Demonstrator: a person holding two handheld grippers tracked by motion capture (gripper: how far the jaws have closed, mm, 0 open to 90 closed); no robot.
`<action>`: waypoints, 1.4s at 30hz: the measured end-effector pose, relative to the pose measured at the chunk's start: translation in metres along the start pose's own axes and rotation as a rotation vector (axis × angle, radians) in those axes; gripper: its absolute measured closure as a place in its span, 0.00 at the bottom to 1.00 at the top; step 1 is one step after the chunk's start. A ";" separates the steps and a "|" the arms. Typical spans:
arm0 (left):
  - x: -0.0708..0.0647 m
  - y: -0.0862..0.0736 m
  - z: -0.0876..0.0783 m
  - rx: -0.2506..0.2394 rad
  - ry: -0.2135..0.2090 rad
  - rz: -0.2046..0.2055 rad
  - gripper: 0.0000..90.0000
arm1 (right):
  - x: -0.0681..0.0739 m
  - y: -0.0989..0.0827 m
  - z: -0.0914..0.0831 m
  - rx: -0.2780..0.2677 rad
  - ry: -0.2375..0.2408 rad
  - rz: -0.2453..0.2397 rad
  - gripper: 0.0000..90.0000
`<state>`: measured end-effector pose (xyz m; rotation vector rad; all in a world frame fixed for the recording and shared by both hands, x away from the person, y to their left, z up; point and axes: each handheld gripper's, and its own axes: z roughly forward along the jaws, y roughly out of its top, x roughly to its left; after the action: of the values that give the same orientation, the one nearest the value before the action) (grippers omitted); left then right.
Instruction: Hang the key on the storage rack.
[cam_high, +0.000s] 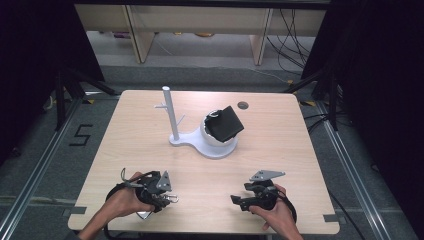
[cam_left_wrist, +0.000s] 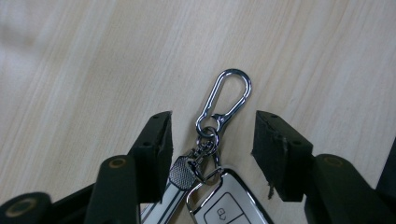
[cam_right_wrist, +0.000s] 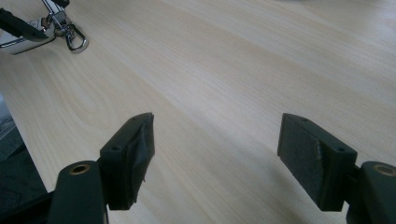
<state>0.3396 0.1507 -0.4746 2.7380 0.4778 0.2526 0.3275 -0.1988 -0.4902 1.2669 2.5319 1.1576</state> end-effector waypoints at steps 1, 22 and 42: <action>0.003 0.002 0.001 0.018 0.000 0.028 0.53 | 0.000 0.000 0.000 0.001 0.002 0.003 0.31; 0.006 0.019 0.014 0.181 -0.112 0.020 0.74 | 0.002 0.000 0.000 0.001 0.017 0.005 0.32; 0.013 0.031 0.019 0.264 -0.127 -0.009 0.82 | 0.002 -0.001 0.002 0.004 0.024 -0.002 0.33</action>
<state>0.3657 0.1219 -0.4792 2.9831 0.5212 0.0120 0.3266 -0.1960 -0.4919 1.2587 2.5534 1.1750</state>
